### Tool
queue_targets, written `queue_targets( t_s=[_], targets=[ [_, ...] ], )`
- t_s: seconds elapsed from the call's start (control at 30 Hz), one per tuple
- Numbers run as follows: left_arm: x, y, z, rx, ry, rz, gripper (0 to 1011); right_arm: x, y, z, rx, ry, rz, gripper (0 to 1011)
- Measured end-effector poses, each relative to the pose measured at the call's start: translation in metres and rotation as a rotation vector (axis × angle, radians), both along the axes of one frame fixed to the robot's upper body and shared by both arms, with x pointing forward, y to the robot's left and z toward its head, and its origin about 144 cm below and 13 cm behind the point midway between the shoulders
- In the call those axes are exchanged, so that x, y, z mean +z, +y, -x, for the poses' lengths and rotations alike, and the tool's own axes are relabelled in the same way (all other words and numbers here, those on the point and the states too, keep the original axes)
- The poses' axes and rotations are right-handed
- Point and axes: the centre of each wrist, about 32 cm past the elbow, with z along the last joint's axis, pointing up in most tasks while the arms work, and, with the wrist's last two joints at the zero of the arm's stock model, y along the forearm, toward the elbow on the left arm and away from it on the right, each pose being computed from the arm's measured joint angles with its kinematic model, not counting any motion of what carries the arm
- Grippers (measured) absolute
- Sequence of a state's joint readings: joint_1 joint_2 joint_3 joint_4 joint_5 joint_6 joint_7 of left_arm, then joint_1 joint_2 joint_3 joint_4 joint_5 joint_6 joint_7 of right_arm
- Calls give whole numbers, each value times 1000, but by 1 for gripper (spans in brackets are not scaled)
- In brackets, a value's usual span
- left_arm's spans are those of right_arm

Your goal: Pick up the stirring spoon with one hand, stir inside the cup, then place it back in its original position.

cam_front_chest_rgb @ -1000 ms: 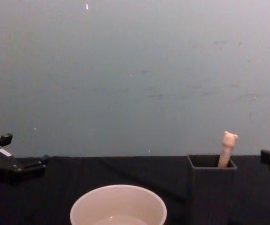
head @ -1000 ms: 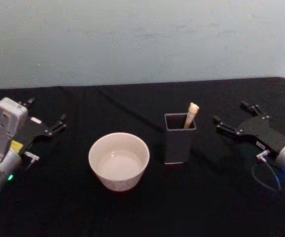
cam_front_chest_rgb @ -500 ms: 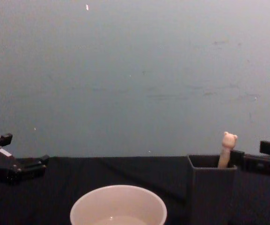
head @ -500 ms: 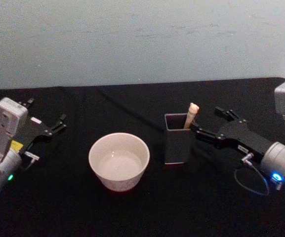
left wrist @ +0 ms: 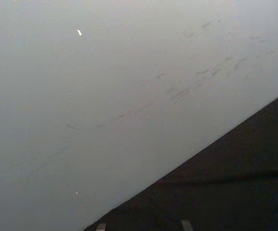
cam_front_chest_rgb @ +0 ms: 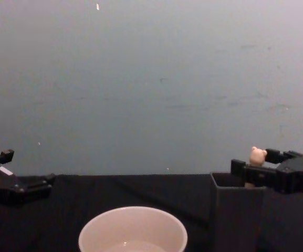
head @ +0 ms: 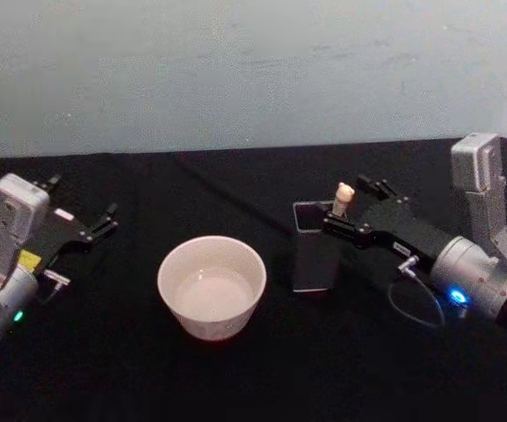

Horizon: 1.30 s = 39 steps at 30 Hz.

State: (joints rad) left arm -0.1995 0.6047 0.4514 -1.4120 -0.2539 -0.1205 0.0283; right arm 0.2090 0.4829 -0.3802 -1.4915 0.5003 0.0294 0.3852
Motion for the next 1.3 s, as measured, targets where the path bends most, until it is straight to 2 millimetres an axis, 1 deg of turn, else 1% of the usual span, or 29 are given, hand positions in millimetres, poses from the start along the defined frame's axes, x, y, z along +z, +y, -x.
queue_targets(
  t_s=[0.2, 0.6, 0.73, 0.8, 0.9, 0.97, 1.0, 1.07, 1.2, 1.23, 1.27, 1.3],
  targets=[
    [0, 0, 0, 0, 0, 0, 1001, -2, 5, -5, 0, -2, 0, 1002],
    [0, 0, 0, 0, 0, 0, 1001, -2, 4, -5, -1, -1, 0, 1002],
    [0, 0, 0, 0, 0, 0, 1001, -1, 4, -5, 0, -1, 0, 913],
    [0, 0, 0, 0, 0, 0, 1001, -1, 4, -5, 0, -1, 0, 885],
    [0, 0, 0, 0, 0, 0, 1001, -1, 4, -5, 0, -1, -1, 800],
    [0, 0, 0, 0, 0, 0, 1001, -1, 4, -5, 0, -1, -1, 763],
    [0, 0, 0, 0, 0, 0, 1001, -1, 4, -5, 0, -1, -1, 707],
    [0, 0, 0, 0, 0, 0, 1001, -1, 4, -4, 0, -1, -1, 677],
    [0, 0, 0, 0, 0, 0, 1001, -1, 4, -4, 0, 0, -1, 507],
    [0, 0, 0, 0, 0, 0, 1001, -1, 4, -4, 0, 0, -1, 474],
    [0, 0, 0, 0, 0, 0, 1001, -1, 4, -4, 0, 0, -1, 474],
    [0, 0, 0, 0, 0, 0, 1001, -1, 4, -4, 0, 0, -1, 424]
  ],
)
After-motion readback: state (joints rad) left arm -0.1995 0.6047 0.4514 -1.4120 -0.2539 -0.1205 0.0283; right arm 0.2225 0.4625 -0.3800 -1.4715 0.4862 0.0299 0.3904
